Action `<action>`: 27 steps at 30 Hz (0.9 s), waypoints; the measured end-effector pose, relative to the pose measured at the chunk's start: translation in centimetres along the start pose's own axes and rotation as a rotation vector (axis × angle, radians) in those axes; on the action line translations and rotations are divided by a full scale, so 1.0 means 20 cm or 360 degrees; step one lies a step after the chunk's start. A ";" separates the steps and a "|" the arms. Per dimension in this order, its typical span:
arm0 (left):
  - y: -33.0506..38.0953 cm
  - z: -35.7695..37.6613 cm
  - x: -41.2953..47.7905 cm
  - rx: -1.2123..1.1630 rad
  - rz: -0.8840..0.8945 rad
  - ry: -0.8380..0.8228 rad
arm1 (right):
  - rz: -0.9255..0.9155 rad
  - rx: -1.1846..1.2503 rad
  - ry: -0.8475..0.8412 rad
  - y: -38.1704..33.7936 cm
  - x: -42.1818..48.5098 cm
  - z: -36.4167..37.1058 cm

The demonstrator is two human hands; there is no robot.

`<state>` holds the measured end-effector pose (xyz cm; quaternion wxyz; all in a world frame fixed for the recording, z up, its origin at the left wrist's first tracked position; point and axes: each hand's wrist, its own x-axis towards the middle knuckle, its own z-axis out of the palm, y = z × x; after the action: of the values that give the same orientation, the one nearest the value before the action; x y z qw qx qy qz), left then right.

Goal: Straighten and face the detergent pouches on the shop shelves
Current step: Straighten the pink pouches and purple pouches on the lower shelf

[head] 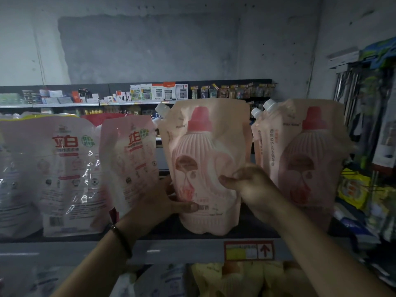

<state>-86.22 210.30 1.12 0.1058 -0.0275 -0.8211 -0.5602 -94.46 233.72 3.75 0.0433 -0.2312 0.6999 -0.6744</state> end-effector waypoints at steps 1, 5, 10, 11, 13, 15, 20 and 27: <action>0.00 0.01 0.00 0.0041 0.0022 0.0014 | -0.0005 0.0023 0.0009 -0.01 -0.01 -0.02; 0.00 0.08 0.03 -0.0017 0.0093 0.0171 | -0.0164 -0.0096 0.0105 -0.04 -0.06 -0.05; -0.02 0.14 0.03 -0.0090 0.0165 0.0279 | -0.0232 -0.0376 0.0361 0.05 -0.10 -0.05; -0.02 0.14 0.03 -0.0098 0.0180 0.0285 | -0.0225 -0.0390 0.0378 0.08 -0.12 -0.05; -0.01 0.17 0.03 -0.0121 0.0187 0.0298 | -0.0202 -0.0368 0.0411 0.11 -0.16 -0.06; 0.00 0.20 0.02 -0.0138 0.0198 0.0301 | -0.0189 -0.0431 0.0440 0.13 -0.20 -0.07; 0.04 0.26 0.00 -0.0199 0.0230 0.0267 | -0.0187 -0.0656 0.0474 0.13 -0.27 -0.13; 0.06 0.34 -0.02 -0.0246 0.0253 0.0285 | -0.0246 -0.0969 0.0567 0.11 -0.36 -0.17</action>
<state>-86.69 217.14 -0.24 0.2203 -0.0504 -0.7580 -0.6119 -89.89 239.53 0.12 -0.2013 -0.1647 0.8456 -0.4661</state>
